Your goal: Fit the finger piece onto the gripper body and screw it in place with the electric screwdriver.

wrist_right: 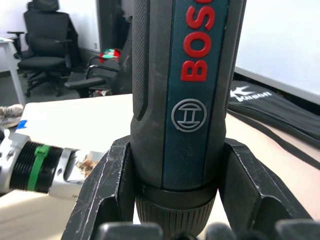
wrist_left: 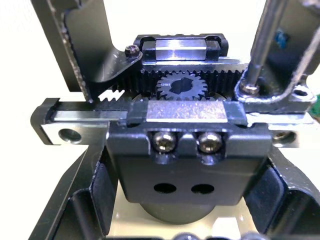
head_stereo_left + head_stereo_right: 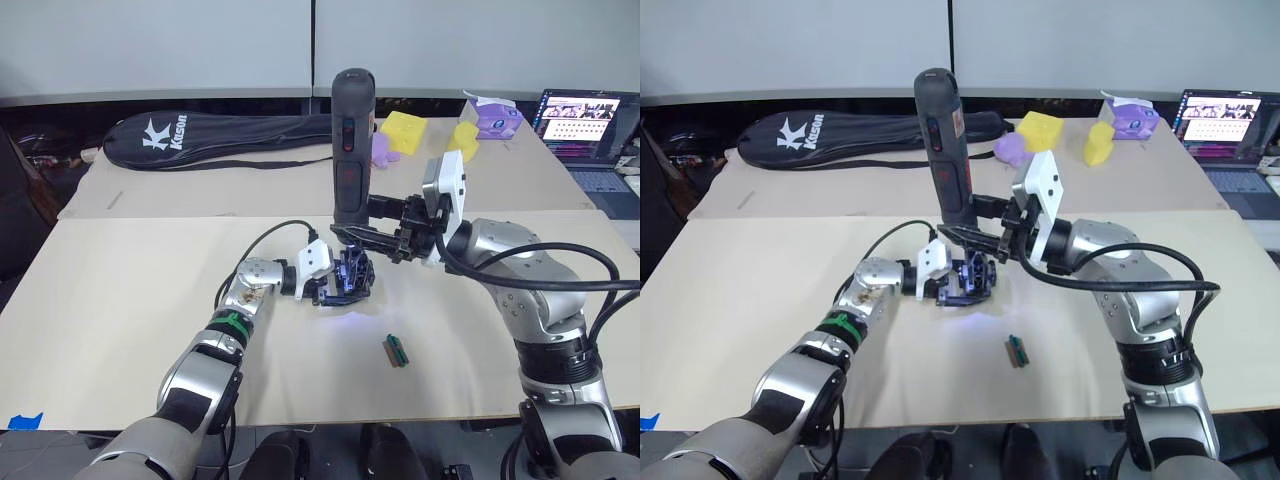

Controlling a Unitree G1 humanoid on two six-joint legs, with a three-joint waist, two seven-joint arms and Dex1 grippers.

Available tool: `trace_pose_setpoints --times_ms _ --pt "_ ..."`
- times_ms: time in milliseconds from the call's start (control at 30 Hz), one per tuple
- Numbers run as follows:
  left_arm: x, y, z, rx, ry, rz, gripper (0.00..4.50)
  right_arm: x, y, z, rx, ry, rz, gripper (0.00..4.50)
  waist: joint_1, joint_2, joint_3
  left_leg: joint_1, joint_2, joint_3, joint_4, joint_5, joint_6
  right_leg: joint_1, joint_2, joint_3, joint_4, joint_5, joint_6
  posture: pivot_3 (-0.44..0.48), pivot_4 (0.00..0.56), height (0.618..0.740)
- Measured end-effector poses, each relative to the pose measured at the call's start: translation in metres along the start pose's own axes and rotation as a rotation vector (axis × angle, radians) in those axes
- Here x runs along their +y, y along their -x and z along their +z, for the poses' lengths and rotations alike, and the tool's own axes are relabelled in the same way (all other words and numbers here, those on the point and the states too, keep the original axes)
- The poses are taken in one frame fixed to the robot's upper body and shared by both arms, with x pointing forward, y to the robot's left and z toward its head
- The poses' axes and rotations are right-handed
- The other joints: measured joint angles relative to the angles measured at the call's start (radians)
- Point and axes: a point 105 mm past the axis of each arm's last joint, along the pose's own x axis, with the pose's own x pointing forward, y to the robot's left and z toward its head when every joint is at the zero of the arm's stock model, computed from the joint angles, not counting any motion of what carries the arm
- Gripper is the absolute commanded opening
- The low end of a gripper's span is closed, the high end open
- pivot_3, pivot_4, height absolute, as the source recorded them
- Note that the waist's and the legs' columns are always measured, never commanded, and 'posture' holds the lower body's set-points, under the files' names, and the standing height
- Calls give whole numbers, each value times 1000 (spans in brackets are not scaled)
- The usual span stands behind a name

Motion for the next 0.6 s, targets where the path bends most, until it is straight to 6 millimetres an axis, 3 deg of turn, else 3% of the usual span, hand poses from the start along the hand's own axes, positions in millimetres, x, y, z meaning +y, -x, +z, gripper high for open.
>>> trace_pose_setpoints --times_ms 167,333,400,467,600 --pt "-1 -1 -1 1 2 0 2821 0 4 57 -186 134 -24 1919 0 0 0 3 0 -1 0 0 0 6 0 -5 -1 0 0 0 150 723" --pt "2 -1 -3 13 14 9 2821 7 6 55 -199 90 3 1919 -1 0 0 8 0 -2 0 -2 4 11 0 -5 -3 0 0 0 150 723" --pt "3 0 -2 18 19 6 3842 13 6 54 -203 36 41 1919 -1 0 0 8 0 -2 0 -1 2 11 -1 -5 -2 0 0 0 150 723" --pt "2 4 -9 52 32 -10 4500 22 9 60 -214 -2 93 1919 -2 0 0 7 0 -2 0 -1 2 10 0 -5 -1 0 0 0 150 723" --pt "3 26 -13 96 18 -42 4500 43 25 63 -183 -16 158 1919 -1 0 0 6 0 -3 0 -1 2 10 0 -6 -1 0 0 0 150 723"
